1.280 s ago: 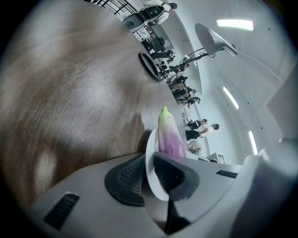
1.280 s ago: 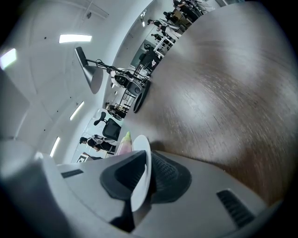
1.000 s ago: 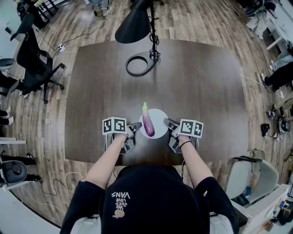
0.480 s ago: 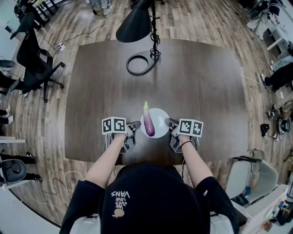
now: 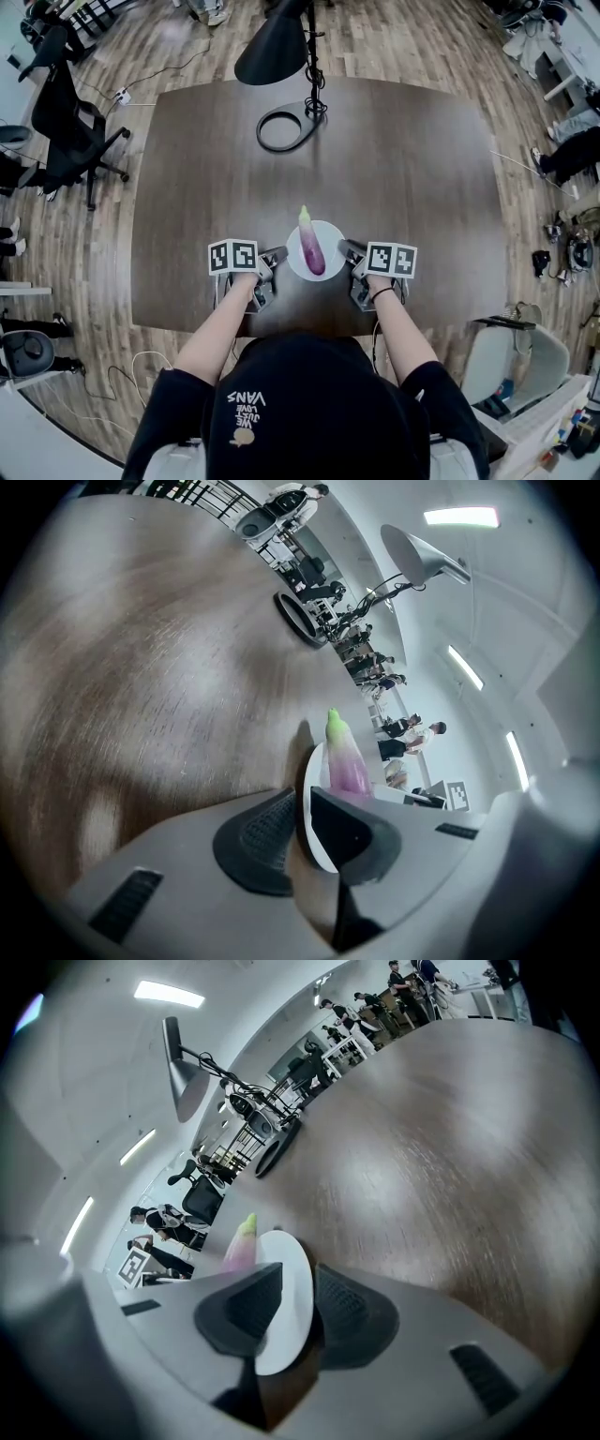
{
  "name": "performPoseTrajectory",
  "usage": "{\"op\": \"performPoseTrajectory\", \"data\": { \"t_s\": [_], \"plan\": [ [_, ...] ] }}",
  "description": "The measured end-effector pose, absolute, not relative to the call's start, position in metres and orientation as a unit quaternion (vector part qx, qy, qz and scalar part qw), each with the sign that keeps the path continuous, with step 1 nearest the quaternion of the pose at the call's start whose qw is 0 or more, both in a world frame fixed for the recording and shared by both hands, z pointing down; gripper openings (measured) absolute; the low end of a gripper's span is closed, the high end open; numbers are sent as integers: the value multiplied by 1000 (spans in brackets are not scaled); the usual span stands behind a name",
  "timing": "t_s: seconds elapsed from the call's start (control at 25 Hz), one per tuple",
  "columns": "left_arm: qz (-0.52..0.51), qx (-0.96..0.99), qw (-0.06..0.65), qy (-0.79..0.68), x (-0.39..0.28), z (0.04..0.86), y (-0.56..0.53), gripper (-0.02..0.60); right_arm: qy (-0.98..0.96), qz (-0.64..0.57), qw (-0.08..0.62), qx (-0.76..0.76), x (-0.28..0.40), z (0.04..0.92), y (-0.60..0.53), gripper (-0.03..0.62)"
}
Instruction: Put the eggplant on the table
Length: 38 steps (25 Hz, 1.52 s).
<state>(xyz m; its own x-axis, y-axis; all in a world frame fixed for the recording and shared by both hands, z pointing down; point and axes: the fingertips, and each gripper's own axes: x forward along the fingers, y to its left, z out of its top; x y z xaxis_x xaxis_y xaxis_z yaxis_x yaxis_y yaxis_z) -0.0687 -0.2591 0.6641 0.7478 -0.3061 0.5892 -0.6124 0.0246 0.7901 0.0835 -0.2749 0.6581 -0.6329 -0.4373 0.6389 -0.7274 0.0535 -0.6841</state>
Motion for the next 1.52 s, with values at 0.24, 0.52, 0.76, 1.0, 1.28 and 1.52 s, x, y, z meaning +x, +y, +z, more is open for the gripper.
{"op": "performPoseTrajectory", "data": {
  "t_s": [0.24, 0.52, 0.76, 1.0, 1.28, 1.52],
  "plan": [
    [111, 692, 627, -340, -69, 660, -260, 44, -718, 549, 129, 408, 81, 657, -272, 101],
    [106, 696, 622, -343, -69, 657, -261, 44, -719, 547, 129, 409, 82, 657, -271, 101],
    [106, 696, 622, -342, -69, 656, -259, 44, -720, 545, 126, 410, 82, 656, -270, 101],
    [90, 713, 602, -347, -67, 643, -262, 44, -725, 532, 113, 422, 87, 646, -272, 103],
    [41, 764, 527, -370, -67, 595, -272, 44, -767, 448, 106, 447, 86, 608, -274, 101],
    [7, 817, 436, -379, -66, 545, -273, 44, -812, 344, 102, 461, 79, 562, -270, 91]
  ]
}}
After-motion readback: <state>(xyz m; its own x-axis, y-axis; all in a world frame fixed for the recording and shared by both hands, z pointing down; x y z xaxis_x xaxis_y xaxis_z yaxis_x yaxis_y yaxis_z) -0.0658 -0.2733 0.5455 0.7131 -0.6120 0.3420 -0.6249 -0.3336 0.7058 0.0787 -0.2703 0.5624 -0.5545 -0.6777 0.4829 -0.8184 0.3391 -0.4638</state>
